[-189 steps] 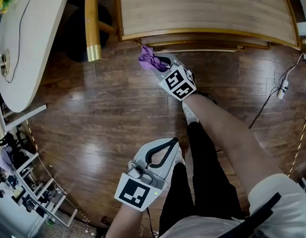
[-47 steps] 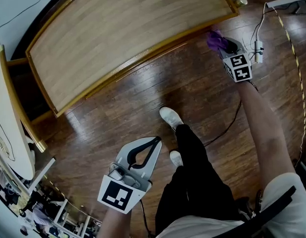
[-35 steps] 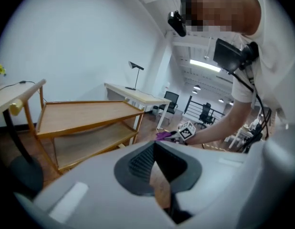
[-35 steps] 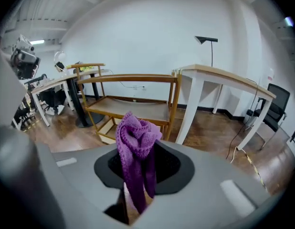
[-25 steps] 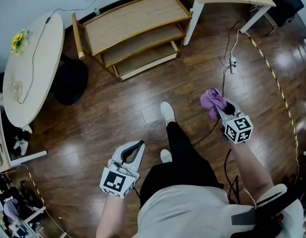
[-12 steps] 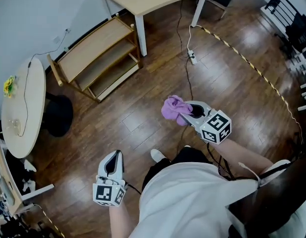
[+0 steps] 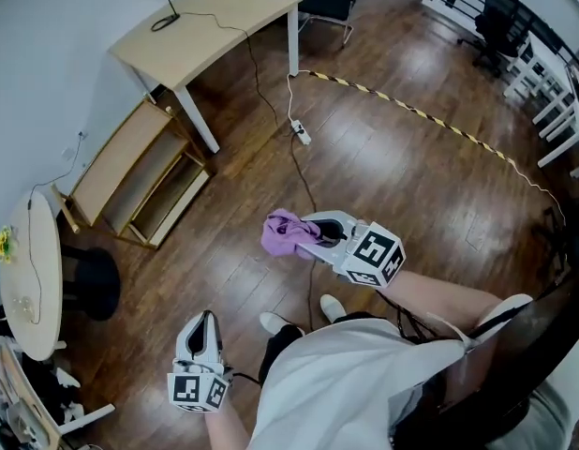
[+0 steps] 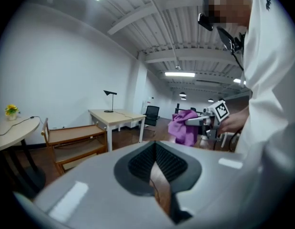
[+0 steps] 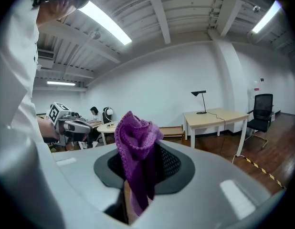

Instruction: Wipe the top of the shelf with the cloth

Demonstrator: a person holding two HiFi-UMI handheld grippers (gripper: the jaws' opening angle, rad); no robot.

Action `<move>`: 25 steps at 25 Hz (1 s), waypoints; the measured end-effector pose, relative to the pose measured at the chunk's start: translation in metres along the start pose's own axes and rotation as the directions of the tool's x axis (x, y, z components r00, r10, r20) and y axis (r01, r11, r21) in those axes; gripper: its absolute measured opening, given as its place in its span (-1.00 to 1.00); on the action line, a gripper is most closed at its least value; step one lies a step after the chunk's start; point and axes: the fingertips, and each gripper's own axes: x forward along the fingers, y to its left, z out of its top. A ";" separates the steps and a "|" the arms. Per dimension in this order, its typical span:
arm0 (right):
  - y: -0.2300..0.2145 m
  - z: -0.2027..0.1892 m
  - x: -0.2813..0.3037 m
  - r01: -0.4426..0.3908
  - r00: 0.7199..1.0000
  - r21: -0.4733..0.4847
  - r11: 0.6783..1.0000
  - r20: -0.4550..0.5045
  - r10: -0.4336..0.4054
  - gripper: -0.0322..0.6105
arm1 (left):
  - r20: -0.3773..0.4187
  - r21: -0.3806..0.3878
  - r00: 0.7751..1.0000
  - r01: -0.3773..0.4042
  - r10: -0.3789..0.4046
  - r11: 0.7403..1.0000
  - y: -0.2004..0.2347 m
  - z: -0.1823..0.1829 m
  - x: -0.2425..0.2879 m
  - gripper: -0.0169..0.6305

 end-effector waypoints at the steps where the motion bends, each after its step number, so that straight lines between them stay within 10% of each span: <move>1: -0.001 -0.002 -0.012 -0.007 1.000 0.004 1.000 -0.001 0.007 -0.61 | 0.002 0.005 1.000 0.003 -0.003 1.000 -0.013 0.001 0.003 -0.88; 25: -0.021 -0.028 -0.095 -0.078 0.996 -0.001 0.997 -0.031 0.078 -0.61 | -0.074 0.060 0.997 0.038 -0.033 0.997 -0.122 -0.007 0.027 -0.88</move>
